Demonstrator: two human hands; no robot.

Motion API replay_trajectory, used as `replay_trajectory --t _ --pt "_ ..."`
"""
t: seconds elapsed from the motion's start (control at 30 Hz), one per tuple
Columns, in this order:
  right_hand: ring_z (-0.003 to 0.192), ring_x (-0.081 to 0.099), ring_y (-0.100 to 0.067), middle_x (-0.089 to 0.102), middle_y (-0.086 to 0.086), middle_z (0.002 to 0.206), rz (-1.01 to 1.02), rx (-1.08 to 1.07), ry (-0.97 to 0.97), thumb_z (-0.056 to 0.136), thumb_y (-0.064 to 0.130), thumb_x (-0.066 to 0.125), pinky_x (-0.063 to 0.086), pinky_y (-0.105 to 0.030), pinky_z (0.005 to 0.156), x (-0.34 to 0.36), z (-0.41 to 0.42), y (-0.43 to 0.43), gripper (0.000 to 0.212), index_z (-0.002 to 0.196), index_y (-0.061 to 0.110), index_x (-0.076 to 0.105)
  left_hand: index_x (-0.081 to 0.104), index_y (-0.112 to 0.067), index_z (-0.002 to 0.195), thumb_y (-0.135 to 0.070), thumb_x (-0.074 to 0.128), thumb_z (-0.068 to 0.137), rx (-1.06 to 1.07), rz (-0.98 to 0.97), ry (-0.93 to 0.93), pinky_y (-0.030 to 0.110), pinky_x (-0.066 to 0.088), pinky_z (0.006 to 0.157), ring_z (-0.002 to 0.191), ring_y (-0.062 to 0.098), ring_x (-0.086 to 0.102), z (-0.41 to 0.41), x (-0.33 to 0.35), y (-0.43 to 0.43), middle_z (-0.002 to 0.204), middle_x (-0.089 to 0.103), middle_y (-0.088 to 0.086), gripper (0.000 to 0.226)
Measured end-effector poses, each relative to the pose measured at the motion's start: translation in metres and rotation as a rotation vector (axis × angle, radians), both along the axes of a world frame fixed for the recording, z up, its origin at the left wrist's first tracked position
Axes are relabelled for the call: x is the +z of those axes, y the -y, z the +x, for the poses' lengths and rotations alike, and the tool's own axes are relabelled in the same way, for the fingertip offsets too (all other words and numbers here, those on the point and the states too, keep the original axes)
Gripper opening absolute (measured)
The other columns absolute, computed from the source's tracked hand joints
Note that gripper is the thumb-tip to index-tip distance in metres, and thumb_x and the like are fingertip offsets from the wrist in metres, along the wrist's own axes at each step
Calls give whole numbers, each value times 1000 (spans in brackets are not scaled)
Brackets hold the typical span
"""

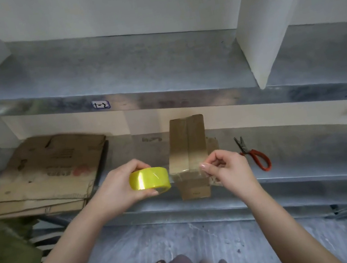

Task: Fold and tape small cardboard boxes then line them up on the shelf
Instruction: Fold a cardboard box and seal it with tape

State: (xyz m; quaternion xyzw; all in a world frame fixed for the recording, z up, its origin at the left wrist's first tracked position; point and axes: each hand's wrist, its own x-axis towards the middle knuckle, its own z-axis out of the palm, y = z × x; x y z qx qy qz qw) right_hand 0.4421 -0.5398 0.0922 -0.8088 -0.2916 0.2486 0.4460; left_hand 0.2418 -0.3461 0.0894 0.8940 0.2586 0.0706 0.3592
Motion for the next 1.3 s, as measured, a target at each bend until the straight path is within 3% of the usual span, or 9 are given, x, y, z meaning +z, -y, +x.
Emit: replay_trajectory --t 0.13,0.2,0.3,0.43,0.67,0.9,1.0,1.13,1.3 --pt "72 67 -13 72 4 70 -24 -18 -78 85 25 73 55 -31 71 -2 14 2 14 73 19 69 54 -41 111 -32 87 68 -106 -138 16 8 39 83 104 -1 56 -9 -2 5 109 60 -27 55" --pt "69 67 -17 72 1 69 -26 5 -134 85 22 74 56 -31 68 -4 12 1 14 73 15 69 55 -40 108 -35 85 69 -81 -70 36 11 42 82 101 0 59 -12 -4 1 106 62 -26 50" --pt "64 66 -11 70 -1 66 22 11 -213 85 17 74 55 -22 62 -6 5 1 14 73 13 69 61 -38 111 -42 81 68 -81 110 26 4 38 81 97 -8 57 -12 0 -12 106 64 -25 47" --pt "59 63 -9 69 -3 65 62 -2 -122 83 16 75 52 -18 58 -7 5 9 15 70 16 69 64 -29 121 -39 81 72 -149 253 -90 11 38 87 101 0 55 -8 -7 -29 110 52 -19 53" --pt "65 68 -14 71 -2 66 -85 -89 -114 85 21 75 57 -23 63 -17 36 11 13 73 16 71 51 -39 101 -60 79 64 -99 164 -131 26 42 73 88 8 56 24 -21 -29 98 59 -19 51" --pt "62 66 -7 72 -5 69 -138 -113 -197 85 19 75 50 -14 55 -35 48 1 11 77 11 72 51 -35 106 -58 80 66 -97 97 -201 30 45 81 95 12 57 38 -39 -34 104 58 -15 54" --pt "63 66 -8 71 -5 69 -145 -120 -233 85 18 75 50 -15 56 -41 50 -2 11 78 10 72 46 -37 115 -57 79 68 -131 74 -222 30 45 85 101 14 57 42 -45 -37 110 58 -12 61" --pt "67 67 -10 72 -3 70 -148 -136 -280 85 17 75 51 -16 58 -51 55 0 10 80 10 71 27 -57 131 -56 69 79 -263 128 -239 31 45 91 115 16 54 45 -53 -34 125 58 -6 67" --pt "70 65 -14 68 -5 72 -113 -186 -378 87 13 71 53 -21 62 -66 57 8 8 82 8 68 1 -75 133 -55 49 93 -415 293 -248 23 38 70 84 11 51 54 -60 -25 107 46 -9 66"
